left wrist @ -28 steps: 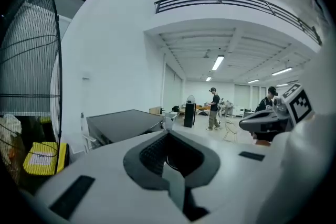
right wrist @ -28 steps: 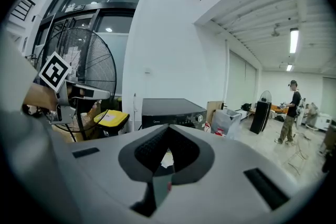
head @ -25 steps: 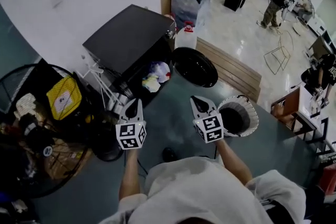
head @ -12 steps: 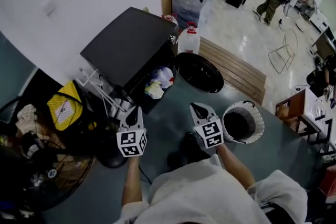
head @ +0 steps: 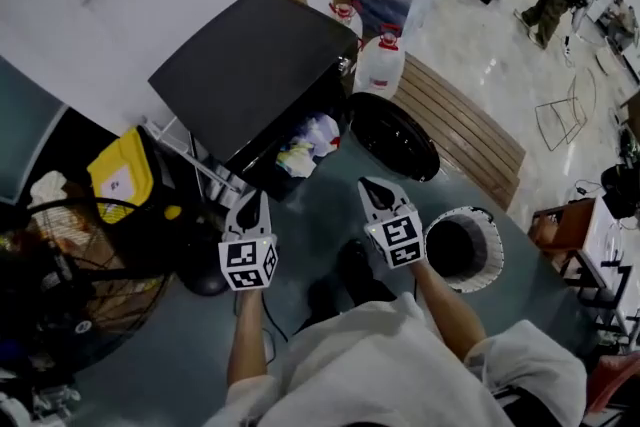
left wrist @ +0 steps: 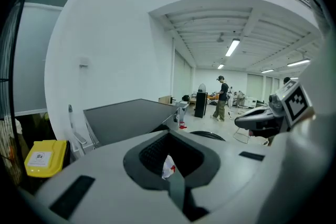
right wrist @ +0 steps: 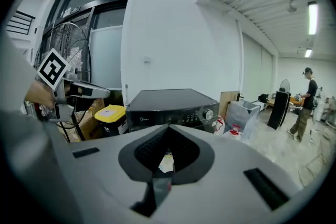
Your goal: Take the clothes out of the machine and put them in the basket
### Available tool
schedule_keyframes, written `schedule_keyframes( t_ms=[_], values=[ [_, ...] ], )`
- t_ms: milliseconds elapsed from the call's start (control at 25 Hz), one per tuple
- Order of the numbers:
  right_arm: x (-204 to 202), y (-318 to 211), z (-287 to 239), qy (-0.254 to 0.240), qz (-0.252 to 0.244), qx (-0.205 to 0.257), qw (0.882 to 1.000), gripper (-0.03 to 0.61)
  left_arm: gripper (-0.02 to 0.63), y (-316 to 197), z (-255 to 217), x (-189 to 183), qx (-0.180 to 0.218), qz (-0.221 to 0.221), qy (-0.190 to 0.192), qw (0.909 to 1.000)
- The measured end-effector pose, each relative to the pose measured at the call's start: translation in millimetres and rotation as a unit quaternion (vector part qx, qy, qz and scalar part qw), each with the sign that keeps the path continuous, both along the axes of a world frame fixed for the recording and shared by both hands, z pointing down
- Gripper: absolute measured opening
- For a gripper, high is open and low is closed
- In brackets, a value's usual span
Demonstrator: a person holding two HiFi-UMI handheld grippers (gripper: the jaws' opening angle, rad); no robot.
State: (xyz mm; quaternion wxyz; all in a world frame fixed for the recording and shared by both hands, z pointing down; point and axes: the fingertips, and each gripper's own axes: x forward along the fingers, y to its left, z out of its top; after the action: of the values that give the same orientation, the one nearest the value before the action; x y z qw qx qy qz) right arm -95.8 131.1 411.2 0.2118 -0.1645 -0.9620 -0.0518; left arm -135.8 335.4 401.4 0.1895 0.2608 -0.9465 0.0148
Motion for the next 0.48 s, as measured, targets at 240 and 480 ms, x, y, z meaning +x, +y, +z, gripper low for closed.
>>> schedule_keyframes(
  t_ms=[240, 480],
  values=[
    [-53, -21, 31, 0.022, -0.043, -0.004, 0.999, 0.023, 0.018, -27, 22, -35, -0.011, -0.028, 0.012, 0.9995],
    [-94, -26, 65, 0.044, -0.077, -0.011, 0.996, 0.023, 0.018, -38, 55, -58, -0.017, -0.062, 0.034, 0.9974]
  ],
)
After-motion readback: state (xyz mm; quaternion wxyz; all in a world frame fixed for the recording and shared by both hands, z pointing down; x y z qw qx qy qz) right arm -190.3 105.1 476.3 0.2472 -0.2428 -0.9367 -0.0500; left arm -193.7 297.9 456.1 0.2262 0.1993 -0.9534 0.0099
